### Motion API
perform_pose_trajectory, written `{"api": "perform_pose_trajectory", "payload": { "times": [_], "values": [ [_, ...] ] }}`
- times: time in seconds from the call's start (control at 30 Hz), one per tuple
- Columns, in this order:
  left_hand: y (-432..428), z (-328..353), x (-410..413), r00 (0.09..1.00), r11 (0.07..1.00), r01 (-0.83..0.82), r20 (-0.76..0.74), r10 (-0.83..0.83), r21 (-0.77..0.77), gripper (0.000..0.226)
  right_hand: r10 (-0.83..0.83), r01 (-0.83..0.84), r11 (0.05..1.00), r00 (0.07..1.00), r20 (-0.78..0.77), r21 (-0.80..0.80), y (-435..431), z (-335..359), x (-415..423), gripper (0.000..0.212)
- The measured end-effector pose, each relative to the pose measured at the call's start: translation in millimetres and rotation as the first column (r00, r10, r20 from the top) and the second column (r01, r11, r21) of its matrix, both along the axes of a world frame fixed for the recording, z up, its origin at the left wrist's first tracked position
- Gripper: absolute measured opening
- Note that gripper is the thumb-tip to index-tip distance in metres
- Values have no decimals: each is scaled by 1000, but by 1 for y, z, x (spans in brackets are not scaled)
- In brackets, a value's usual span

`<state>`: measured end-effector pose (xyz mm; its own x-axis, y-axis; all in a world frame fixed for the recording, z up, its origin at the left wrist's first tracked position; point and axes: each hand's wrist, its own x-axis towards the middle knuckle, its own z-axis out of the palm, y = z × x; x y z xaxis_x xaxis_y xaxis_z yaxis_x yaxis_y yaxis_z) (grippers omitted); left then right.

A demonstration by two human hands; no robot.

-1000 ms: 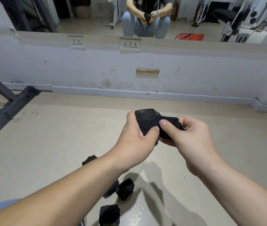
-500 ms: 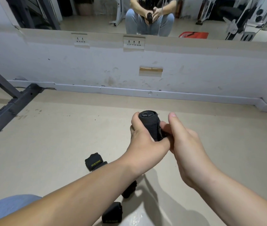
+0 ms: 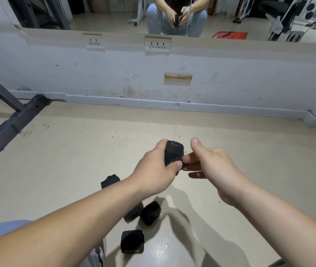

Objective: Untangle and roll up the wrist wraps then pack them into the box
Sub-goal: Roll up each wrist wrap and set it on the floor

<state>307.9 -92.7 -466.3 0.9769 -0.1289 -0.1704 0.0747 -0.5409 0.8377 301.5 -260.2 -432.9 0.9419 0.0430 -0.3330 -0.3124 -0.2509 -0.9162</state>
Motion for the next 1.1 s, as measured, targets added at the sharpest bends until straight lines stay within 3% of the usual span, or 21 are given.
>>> {"api": "perform_pose_trajectory", "payload": {
  "times": [0.13,0.2,0.37,0.5,0.6,0.73,0.83,0.93,1.1],
  "values": [
    [12,-20,7,997,984,76,-38,-71,161,25,183,-201,973,972,-145,-115,4,-25,-4,22],
    [17,-35,10,992,979,88,-109,-69,184,18,262,-299,940,942,-211,-167,10,-43,-10,14],
    [24,-96,11,949,987,41,-315,11,156,23,405,-510,838,820,-404,-194,23,-91,-20,50],
    [21,-173,-11,926,962,51,-374,55,267,22,434,-635,713,733,-523,-298,33,-144,-17,42],
    [16,-229,-25,905,953,11,-409,119,301,41,374,-623,726,712,-595,-289,33,-185,-17,33],
    [7,-272,-36,845,950,-24,-502,185,310,66,261,-505,836,709,-655,-213,28,-233,-22,15],
    [0,-297,-45,848,908,99,-511,137,408,57,161,-397,899,691,-705,-185,21,-263,-21,16],
    [1,-312,-54,871,845,210,-486,66,491,49,114,-393,892,671,-732,-222,16,-287,-23,24],
    [8,-328,-57,937,817,156,-345,56,555,55,96,-390,886,681,-726,-249,21,-321,-25,38]
  ]
}}
